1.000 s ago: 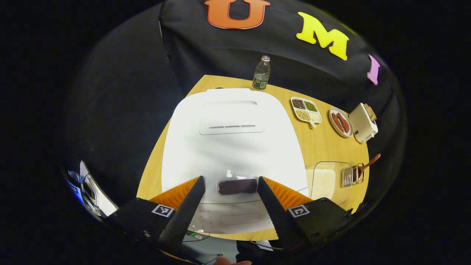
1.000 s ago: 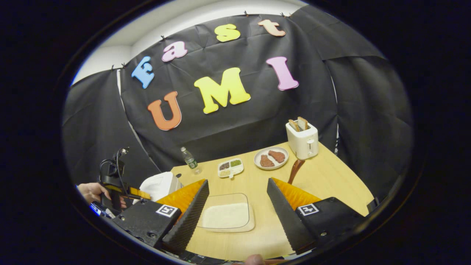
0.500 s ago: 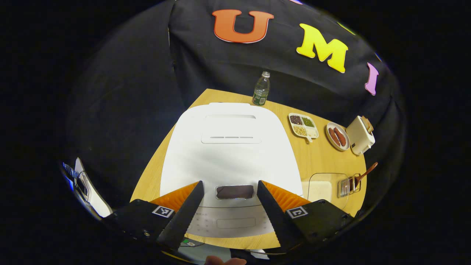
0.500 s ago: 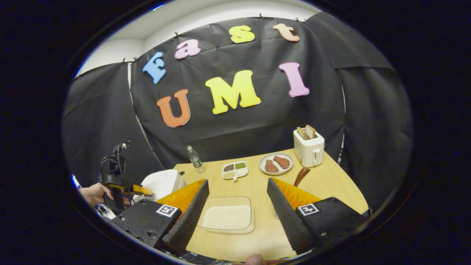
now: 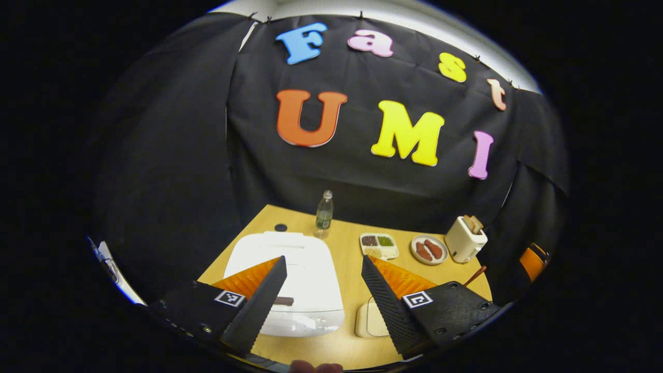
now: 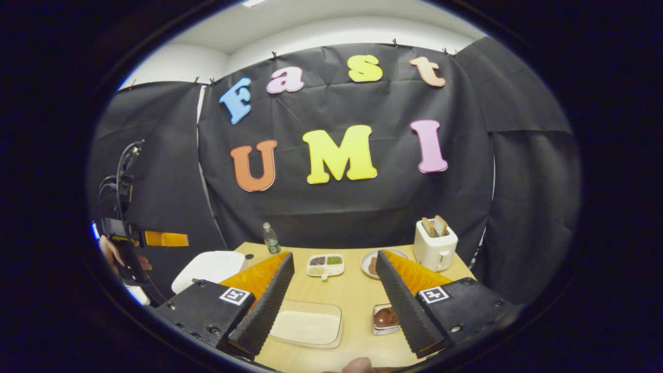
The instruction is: Close the left gripper, press the button to open the rice cooker; take a wooden spoon from the chopstick holder with the right hand, scoop a spoonful of rice and pour it into the rice cooker, then put the wooden spoon back into the chopstick holder.
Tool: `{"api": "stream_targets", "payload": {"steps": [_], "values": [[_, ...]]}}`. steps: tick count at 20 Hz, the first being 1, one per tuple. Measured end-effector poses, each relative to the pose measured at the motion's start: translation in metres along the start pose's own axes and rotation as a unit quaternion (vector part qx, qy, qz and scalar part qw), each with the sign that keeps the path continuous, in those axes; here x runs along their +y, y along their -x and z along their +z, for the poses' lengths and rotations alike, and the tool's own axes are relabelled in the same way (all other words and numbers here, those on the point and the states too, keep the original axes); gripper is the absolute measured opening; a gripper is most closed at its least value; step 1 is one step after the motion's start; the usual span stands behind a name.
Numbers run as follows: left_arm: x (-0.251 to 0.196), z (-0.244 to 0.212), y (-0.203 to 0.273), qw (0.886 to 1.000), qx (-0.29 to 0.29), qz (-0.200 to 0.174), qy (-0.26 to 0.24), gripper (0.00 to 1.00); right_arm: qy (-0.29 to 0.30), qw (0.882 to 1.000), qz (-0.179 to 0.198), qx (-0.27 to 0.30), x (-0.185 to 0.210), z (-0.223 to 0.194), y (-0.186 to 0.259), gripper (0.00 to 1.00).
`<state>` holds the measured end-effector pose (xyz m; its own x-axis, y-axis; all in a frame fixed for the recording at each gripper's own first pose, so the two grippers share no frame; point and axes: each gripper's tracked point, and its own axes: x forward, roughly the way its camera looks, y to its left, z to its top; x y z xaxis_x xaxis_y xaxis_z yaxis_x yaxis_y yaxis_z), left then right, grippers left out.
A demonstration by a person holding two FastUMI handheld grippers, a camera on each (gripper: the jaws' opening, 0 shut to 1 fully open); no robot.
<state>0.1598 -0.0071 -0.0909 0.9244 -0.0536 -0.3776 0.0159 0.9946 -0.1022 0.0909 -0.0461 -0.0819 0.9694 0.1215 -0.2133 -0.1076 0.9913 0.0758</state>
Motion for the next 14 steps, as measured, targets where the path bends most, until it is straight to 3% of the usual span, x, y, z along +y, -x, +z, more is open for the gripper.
{"api": "stream_targets", "payload": {"steps": [6, 10, 14], "values": [[-0.079, 0.023, 0.082, 0.993, -0.098, -0.066, -0.024, 0.95, 0.013, 0.996, -0.035, -0.077, -0.008, 0.046, 0.066, 1.0], [-0.09, 0.013, 0.156, 0.986, -0.129, -0.086, -0.065, 0.94, 0.009, 0.993, -0.059, -0.103, 0.007, 0.051, 0.131, 0.99], [-0.088, 0.003, 0.22, 0.979, -0.164, -0.101, -0.066, 0.94, 0.014, 0.99, -0.072, -0.116, 0.028, 0.049, 0.186, 0.99]]}}
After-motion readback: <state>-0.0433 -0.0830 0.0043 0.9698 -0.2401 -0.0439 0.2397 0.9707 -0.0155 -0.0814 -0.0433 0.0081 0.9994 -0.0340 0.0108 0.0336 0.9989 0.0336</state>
